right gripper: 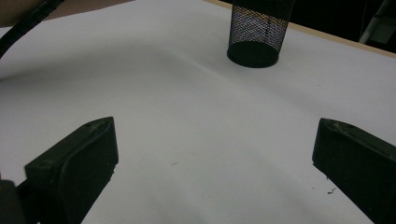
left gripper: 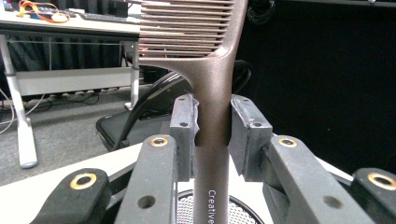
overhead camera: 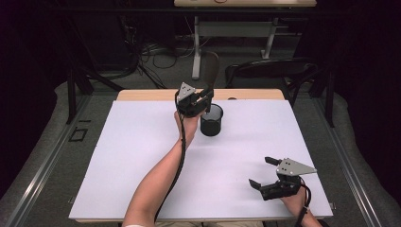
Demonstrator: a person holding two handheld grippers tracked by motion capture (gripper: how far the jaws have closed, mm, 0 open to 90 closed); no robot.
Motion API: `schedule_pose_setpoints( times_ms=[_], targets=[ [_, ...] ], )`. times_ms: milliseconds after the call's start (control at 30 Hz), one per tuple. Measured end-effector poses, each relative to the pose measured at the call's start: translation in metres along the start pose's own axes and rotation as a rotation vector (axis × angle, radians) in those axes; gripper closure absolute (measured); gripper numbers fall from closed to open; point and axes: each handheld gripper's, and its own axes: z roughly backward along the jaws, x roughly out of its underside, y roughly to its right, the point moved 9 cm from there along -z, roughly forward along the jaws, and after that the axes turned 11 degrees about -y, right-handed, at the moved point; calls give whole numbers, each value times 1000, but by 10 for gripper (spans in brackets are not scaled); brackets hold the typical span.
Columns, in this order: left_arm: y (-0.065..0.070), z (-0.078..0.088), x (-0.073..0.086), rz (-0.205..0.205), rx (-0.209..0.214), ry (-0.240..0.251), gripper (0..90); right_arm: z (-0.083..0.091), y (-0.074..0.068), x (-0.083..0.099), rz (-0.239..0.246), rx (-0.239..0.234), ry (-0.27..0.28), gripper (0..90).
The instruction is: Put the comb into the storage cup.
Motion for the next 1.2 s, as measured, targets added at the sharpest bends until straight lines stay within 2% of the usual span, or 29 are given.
schedule_pose_setpoints(
  times_ms=[600, 833, 1200],
  targets=[
    [-3, -6, 15, 0, -2, -28, 725, -1, 0, 0, -3, -4, -4, 0],
    [-3, -6, 17, -19, -10, -53, 725, -1, 0, 1, -4, -3, -4, 0],
    [-1, -9, 24, -20, -9, -63, 725, -1, 0, 1, -1, -2, -7, 0]
  ],
)
